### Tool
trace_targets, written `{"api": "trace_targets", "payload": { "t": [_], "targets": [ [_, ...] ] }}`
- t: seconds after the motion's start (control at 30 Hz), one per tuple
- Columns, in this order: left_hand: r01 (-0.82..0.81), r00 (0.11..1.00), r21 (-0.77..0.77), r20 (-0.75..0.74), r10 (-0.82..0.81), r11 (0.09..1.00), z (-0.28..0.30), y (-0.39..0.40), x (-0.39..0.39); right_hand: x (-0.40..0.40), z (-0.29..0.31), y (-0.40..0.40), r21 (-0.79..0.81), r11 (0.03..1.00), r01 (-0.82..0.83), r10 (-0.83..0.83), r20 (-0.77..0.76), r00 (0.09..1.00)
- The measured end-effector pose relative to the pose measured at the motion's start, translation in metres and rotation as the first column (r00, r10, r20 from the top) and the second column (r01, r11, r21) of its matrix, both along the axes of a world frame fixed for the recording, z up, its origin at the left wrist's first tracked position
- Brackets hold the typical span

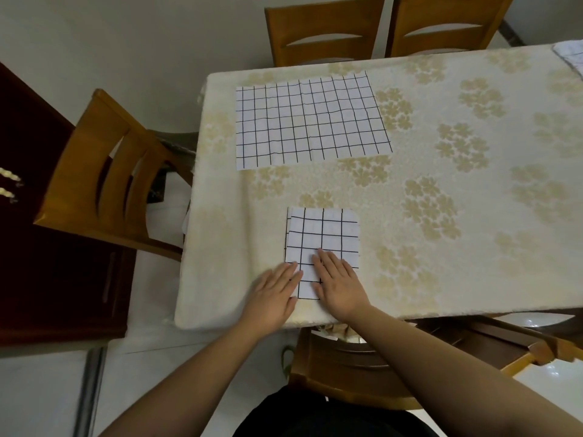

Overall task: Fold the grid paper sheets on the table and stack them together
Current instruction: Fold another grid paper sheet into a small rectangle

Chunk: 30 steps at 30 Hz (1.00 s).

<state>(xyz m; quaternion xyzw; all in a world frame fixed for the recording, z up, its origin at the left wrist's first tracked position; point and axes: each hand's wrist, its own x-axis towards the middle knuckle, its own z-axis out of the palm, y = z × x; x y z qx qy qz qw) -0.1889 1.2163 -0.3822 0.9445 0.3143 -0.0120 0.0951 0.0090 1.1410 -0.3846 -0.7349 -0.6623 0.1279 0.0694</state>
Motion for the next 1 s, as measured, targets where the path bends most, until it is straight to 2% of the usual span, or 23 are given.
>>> {"api": "trace_targets", "payload": {
  "t": [0.1, 0.27, 0.53, 0.77, 1.0],
  "targets": [
    [-0.037, 0.995, 0.007, -0.092, 0.038, 0.999, -0.004, -0.001, 0.001, -0.002, -0.004, -0.002, 0.016, 1.0, -0.02, 0.02, 0.019, 1.0],
    [-0.075, 0.986, -0.003, -0.147, 0.074, 0.997, -0.011, -0.005, -0.001, 0.001, -0.006, -0.009, 0.008, 0.999, -0.045, 0.045, 0.025, 0.999],
    [-0.037, 0.984, -0.019, -0.174, 0.033, 0.999, -0.007, 0.002, -0.001, 0.007, -0.008, -0.014, -0.01, 0.999, -0.042, 0.042, 0.042, 0.998],
    [-0.066, 0.981, -0.021, -0.186, 0.061, 0.998, -0.004, -0.001, 0.003, 0.006, -0.01, -0.015, 0.025, 0.997, -0.067, 0.067, 0.015, 0.998],
    [-0.076, 0.979, -0.033, -0.192, 0.069, 0.997, -0.004, -0.002, 0.003, 0.003, -0.012, -0.017, -0.018, 0.997, -0.07, 0.07, 0.018, 0.997]
  ]
}}
